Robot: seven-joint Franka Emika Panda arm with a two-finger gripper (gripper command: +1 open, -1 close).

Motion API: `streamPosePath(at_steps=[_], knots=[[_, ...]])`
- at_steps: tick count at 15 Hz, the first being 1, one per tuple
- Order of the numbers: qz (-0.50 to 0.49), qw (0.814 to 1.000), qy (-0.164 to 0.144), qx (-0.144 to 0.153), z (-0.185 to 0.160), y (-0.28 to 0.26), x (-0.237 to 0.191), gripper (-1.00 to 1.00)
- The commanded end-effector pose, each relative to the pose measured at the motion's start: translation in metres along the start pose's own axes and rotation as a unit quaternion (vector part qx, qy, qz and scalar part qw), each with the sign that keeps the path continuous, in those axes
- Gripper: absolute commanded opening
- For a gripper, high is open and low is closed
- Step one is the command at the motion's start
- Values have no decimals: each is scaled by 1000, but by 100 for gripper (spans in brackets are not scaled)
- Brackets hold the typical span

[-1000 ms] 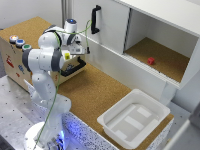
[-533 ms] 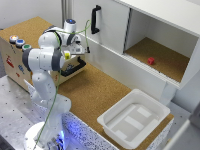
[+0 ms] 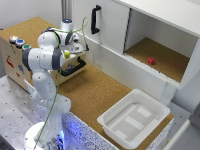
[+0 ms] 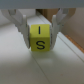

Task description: Go towards the yellow block and lift it

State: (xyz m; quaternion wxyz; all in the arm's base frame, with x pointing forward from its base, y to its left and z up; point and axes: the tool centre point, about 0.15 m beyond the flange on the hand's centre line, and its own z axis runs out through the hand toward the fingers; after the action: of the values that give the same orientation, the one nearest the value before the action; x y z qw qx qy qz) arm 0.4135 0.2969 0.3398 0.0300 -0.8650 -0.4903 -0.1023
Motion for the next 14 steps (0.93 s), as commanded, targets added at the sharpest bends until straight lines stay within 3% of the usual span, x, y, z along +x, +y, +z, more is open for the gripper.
streamPosePath(at_steps=[1,5,9,11,14], knots=[[42,998,7,-36,-64,15,-19,-100],[107,992,7,-71,-94,48,-52,-100],[194,973,-6,-127,-134,89,-105,-100],[244,960,-31,-137,-132,109,-143,-100],[311,941,-43,-126,-123,134,-194,-100]])
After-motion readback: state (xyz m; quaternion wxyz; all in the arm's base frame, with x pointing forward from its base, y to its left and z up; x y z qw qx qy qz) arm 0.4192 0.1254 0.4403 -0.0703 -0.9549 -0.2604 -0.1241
